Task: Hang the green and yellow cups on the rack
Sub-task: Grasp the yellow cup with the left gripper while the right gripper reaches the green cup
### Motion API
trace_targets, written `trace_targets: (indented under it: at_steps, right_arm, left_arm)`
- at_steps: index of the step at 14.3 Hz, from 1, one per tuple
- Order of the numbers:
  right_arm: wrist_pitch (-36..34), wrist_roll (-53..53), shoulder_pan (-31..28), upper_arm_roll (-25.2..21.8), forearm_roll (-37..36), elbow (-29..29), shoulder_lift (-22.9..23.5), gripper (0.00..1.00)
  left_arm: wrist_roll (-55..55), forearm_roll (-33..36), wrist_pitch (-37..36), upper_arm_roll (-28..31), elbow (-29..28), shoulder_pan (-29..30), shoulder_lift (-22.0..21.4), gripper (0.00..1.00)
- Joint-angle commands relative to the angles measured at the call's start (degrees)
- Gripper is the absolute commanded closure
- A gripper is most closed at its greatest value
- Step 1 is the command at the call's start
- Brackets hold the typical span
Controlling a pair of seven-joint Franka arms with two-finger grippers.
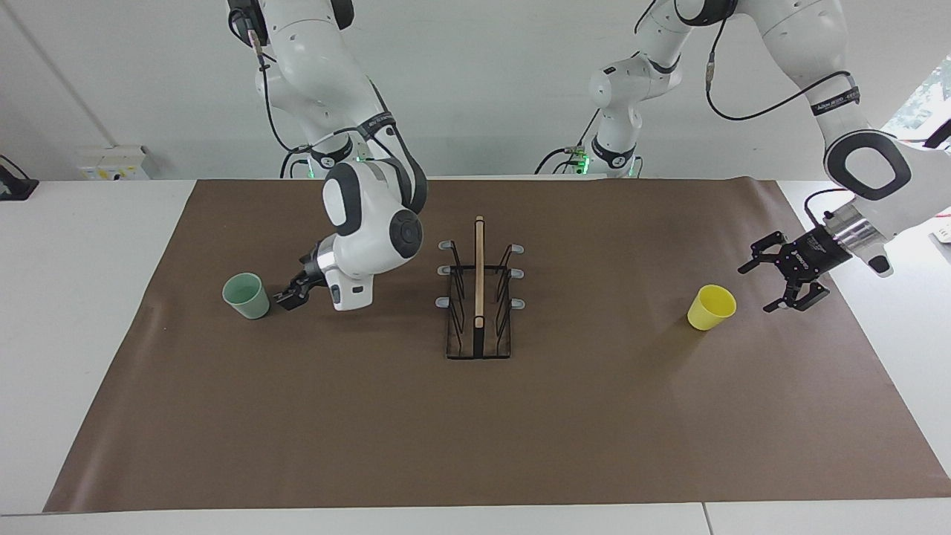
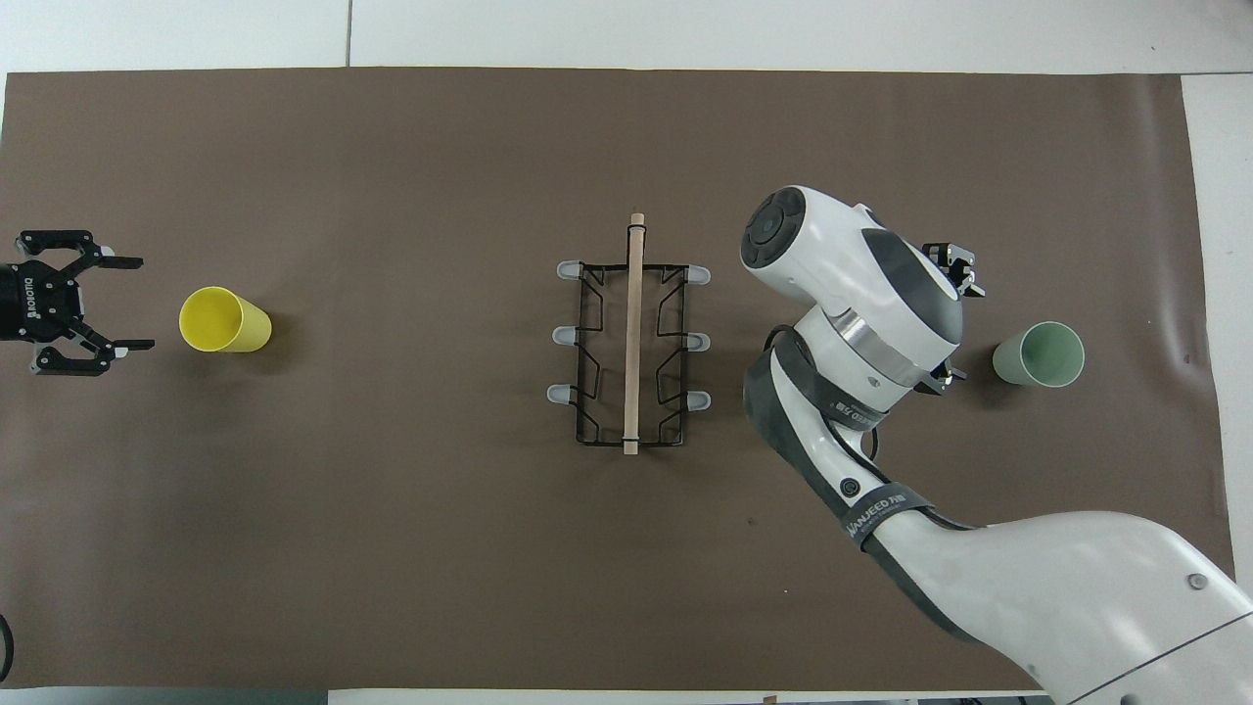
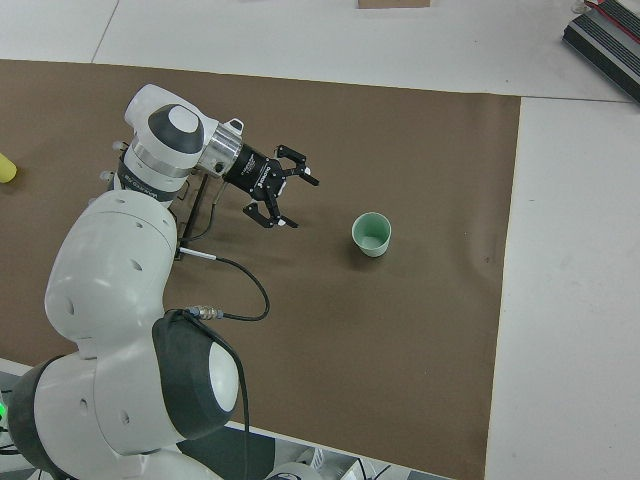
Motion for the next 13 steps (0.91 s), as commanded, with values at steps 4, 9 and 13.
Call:
trace_targets:
  at_steps: [4,9,13]
  right_arm:
    - [11.51,-9.41,-0.66,0.69,-9.6,-16.09,-6.6,0.0]
    - [16.65,-9.08,-1.63,0.6,-15.58,-18.5,-5.37,0.0]
    - [20.62,-9.0,-5.14,0.6,-18.5,-22.28,-5.81,0.0]
  left_arm:
    - [3.03,-12.77,8.03,-0.79,-11.84,2.18,0.82,0.0]
    - [10.22,-24.66,12.92,-0.79,-19.16,0.52,-1.55,0.0]
    - [12.35,-32.66,15.38,-0.79,-21.81,-1.95,-2.17,0.0]
